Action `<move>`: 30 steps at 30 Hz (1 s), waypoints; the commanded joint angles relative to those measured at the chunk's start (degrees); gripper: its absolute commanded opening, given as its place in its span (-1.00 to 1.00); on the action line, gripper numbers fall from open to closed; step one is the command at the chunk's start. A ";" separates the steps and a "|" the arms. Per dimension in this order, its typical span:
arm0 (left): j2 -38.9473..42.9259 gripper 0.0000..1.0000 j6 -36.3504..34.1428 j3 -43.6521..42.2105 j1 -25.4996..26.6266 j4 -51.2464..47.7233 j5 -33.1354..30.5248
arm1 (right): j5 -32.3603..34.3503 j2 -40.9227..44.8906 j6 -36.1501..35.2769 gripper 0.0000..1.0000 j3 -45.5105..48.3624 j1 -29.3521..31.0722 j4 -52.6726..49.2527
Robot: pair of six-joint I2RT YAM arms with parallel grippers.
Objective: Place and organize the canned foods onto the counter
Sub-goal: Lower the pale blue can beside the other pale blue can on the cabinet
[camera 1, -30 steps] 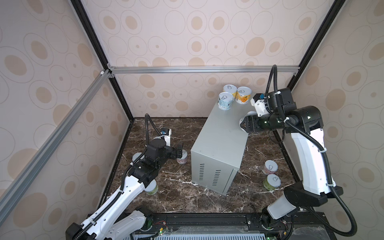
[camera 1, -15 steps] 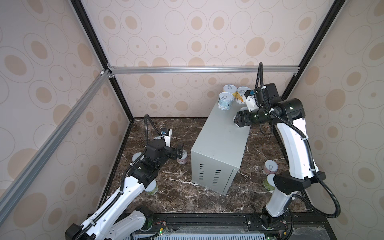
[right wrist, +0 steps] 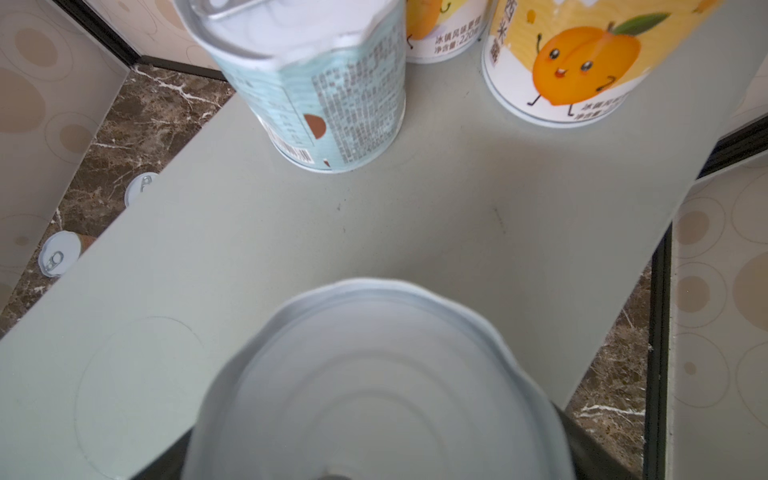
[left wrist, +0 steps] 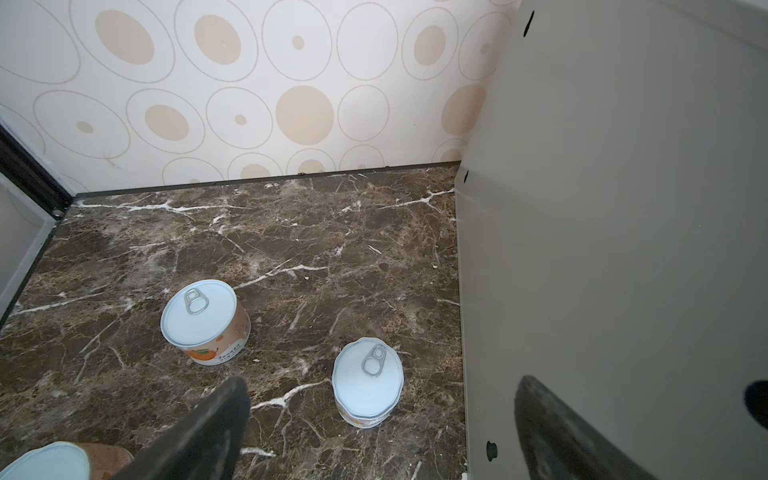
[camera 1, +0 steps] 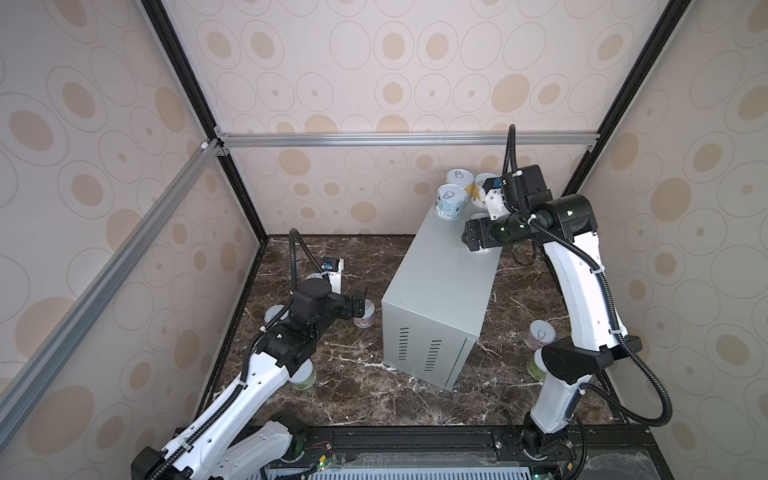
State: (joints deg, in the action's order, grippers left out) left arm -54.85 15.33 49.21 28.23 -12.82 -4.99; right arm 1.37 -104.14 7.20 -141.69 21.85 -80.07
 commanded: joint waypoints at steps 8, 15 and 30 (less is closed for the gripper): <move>0.76 0.98 -1.13 -0.07 -0.28 0.96 0.34 | 1.70 11.89 0.52 0.93 15.79 1.35 13.57; 0.88 0.98 -1.04 -0.34 -0.28 1.28 0.42 | 2.98 19.84 2.20 0.89 28.48 1.50 23.19; 0.71 0.98 -1.03 -0.52 -0.28 1.59 0.60 | 5.63 22.32 5.85 0.48 36.90 1.49 30.95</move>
State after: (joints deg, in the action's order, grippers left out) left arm -54.85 15.31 48.86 28.23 -12.47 -4.49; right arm 4.93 -81.95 12.14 -104.77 23.03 -51.40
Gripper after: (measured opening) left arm 0.990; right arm 0.747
